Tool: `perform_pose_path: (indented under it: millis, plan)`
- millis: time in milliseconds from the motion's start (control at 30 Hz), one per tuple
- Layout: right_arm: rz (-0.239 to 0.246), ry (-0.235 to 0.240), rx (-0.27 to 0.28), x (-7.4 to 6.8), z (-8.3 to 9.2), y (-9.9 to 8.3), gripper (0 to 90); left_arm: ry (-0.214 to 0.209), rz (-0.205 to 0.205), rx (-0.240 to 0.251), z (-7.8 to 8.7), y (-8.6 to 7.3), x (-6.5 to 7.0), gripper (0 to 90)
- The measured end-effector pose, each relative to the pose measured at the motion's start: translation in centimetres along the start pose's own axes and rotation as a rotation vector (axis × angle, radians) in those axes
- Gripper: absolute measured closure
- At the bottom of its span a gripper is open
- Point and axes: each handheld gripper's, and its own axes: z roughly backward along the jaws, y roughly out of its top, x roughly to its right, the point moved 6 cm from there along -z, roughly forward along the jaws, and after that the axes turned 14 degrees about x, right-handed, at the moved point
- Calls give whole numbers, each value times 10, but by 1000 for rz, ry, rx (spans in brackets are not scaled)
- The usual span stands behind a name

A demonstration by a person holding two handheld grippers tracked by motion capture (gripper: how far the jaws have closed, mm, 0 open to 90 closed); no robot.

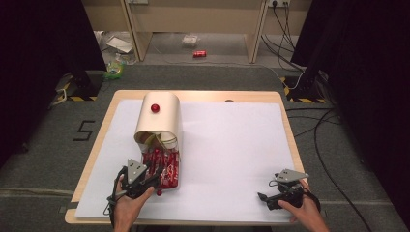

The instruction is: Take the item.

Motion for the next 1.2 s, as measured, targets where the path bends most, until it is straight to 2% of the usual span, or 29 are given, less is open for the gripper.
perform_pose_path:
  millis: [33,100,267,467,733,967,1000,1033,1100,1200]
  plan:
    - [0,0,0,0,0,0,4,2,-1,-3,-1,-1,1,537]
    - [2,0,1,0,0,0,4,8,-14,-14,-5,-3,1,612]
    - [4,-2,1,0,0,0,5,15,-21,-28,-9,-9,1,675]
    - [3,-1,1,0,0,0,4,24,-1,-30,-12,-8,-1,684]
    - [3,-1,1,0,0,0,4,41,1,-31,-17,-8,-2,687]
    - [5,-2,1,0,0,0,5,54,-19,-40,-19,-8,-1,705]
    - [3,-1,1,0,0,0,4,59,-32,-43,-19,-8,-1,705]
    - [2,0,1,0,0,0,4,65,-40,-43,-20,-8,-1,757]
    - [3,0,1,0,0,0,5,81,-51,-30,-19,-8,-2,796]
    - [5,-1,1,0,0,0,4,80,-46,-16,-17,-6,-4,835]
